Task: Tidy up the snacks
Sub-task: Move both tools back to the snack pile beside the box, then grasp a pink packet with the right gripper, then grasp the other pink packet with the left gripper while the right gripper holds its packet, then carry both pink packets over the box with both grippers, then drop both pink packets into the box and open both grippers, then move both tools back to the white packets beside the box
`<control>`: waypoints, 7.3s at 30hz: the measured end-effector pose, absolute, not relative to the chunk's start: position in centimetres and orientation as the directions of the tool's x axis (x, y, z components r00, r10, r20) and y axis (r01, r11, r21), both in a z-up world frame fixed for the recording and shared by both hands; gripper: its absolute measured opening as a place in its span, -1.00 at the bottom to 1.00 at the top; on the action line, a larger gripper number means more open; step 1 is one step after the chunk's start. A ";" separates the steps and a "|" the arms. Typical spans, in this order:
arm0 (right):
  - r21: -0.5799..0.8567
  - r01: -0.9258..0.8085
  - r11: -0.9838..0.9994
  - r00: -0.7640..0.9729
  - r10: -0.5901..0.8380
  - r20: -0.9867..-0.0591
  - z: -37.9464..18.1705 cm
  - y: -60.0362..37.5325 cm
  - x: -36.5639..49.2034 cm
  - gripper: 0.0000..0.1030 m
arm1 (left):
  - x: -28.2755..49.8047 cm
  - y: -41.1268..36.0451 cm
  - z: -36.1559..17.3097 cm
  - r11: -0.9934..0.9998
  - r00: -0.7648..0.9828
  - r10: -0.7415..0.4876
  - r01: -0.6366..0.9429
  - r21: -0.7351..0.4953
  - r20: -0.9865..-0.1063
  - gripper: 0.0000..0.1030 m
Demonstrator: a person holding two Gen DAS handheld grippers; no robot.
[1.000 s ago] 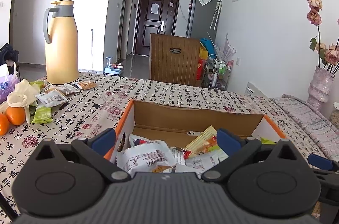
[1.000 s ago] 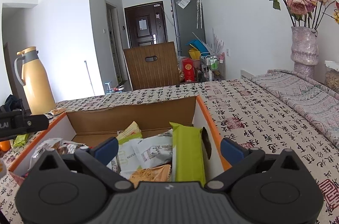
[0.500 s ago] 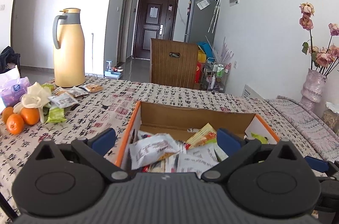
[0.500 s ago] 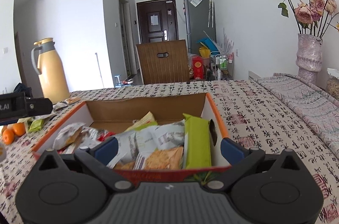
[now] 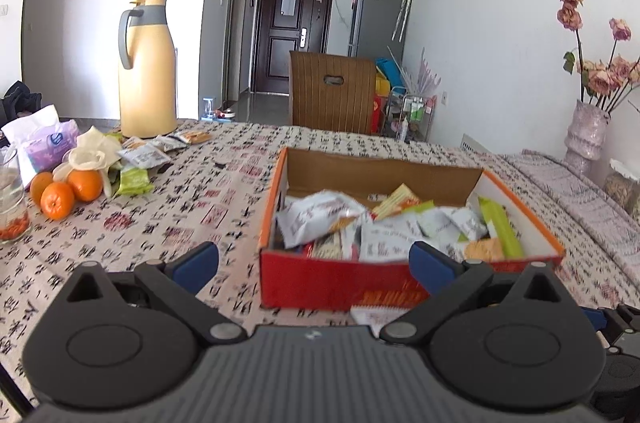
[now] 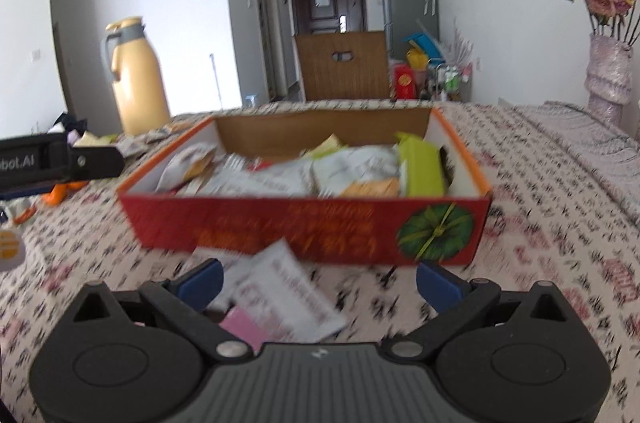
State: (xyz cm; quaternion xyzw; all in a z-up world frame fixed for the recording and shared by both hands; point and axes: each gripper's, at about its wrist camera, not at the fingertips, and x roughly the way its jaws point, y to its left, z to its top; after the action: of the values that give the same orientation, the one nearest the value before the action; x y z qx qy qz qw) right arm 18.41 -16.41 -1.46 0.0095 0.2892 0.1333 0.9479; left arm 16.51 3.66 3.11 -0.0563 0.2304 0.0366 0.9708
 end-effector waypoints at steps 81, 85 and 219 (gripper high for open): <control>0.078 -0.195 0.978 0.823 0.207 -0.529 -2.8 -20.7 11.3 0.17 | 14.1 1.6 -2.4 0.999 0.760 -0.040 0.007 -0.054 -0.649 1.00; 0.093 -0.157 0.983 0.837 0.183 -0.516 -2.8 -22.1 11.8 0.17 | 15.1 0.9 -3.3 0.999 0.733 -0.038 0.012 -0.043 -0.679 1.00; 0.117 -0.111 0.987 0.914 0.147 -0.378 2.5 -21.3 26.5 1.00 | 24.8 -0.4 6.7 0.995 0.924 0.058 -0.083 -0.052 -0.377 1.00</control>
State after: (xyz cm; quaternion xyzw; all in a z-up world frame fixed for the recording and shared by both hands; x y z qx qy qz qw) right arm 26.51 -21.30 2.49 0.0464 0.1965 0.0660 0.9772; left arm 24.79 -0.41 6.68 -0.0337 0.1911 0.0359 0.9803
